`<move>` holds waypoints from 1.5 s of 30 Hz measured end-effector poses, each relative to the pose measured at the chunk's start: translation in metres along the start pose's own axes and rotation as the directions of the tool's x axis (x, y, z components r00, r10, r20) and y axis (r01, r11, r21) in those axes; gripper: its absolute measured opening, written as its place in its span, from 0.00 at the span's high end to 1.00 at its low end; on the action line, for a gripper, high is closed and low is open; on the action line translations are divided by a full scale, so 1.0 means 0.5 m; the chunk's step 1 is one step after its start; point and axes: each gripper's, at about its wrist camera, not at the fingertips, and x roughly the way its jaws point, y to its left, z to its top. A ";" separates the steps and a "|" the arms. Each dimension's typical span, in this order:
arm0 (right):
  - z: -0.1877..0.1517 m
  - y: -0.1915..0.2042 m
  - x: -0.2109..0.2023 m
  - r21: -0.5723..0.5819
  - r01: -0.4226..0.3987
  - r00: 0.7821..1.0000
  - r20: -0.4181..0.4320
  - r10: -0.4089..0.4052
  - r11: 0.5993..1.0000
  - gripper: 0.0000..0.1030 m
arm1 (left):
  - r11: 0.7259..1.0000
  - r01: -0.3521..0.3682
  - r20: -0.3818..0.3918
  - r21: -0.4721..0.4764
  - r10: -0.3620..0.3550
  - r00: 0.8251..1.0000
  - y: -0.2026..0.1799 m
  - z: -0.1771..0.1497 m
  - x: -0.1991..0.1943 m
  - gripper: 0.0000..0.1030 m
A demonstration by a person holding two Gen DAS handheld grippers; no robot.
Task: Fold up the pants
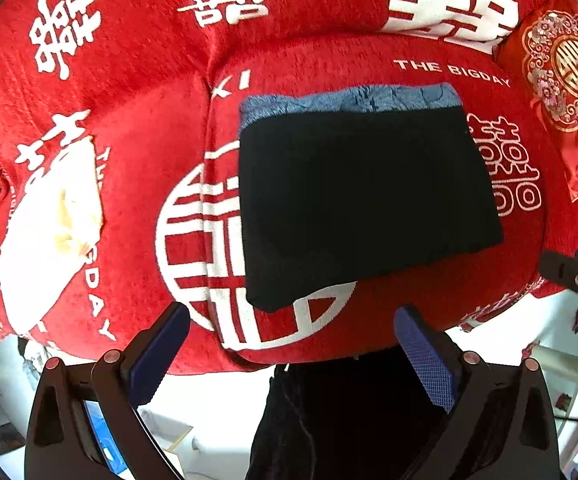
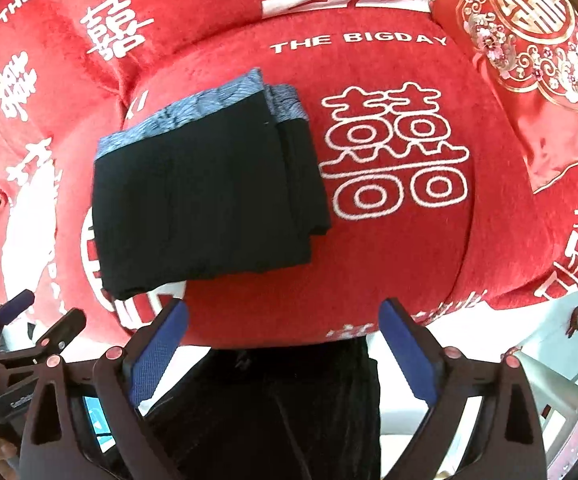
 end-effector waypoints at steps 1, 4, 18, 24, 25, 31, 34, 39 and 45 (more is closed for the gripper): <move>-0.004 0.006 -0.005 -0.002 0.003 1.000 -0.001 -0.003 1.000 0.06 | 1.000 0.001 0.003 -0.005 -0.001 1.000 0.001 0.002 -0.006 0.00; -0.006 0.031 -0.022 -0.022 0.011 1.000 0.004 -0.011 1.000 0.06 | 1.000 -0.013 0.011 -0.020 0.013 1.000 0.005 0.006 -0.016 0.00; 0.016 0.086 -0.050 -0.067 0.040 0.999 0.011 -0.040 0.997 0.06 | 0.998 -0.021 0.011 -0.063 0.022 1.000 0.008 0.006 -0.035 0.00; 0.018 0.098 -0.049 -0.081 0.058 0.998 0.009 -0.058 0.995 0.06 | 0.998 -0.019 0.010 -0.064 0.020 1.000 0.007 0.006 -0.036 0.00; 0.017 0.100 -0.048 -0.084 0.061 0.998 0.008 -0.061 0.995 0.06 | 0.998 -0.018 0.010 -0.064 0.019 1.000 0.007 0.006 -0.036 0.00; 0.015 0.108 -0.048 -0.094 0.075 0.997 0.010 -0.074 0.993 0.06 | 0.998 -0.021 0.007 -0.066 0.021 1.000 0.006 0.005 -0.037 0.00; 0.016 0.112 -0.049 -0.096 0.081 0.997 0.013 -0.080 0.992 0.06 | 0.997 -0.023 0.010 -0.067 0.024 1.000 0.004 0.005 -0.037 0.00; 0.018 0.117 -0.051 -0.106 0.098 0.995 0.023 -0.096 0.989 0.06 | 0.997 -0.028 0.009 -0.067 0.028 1.000 0.006 0.007 -0.037 0.00; 0.022 0.122 -0.053 -0.115 0.112 0.993 0.032 -0.109 0.987 0.06 | 0.998 -0.031 0.010 -0.058 0.031 0.999 0.005 0.009 -0.037 0.00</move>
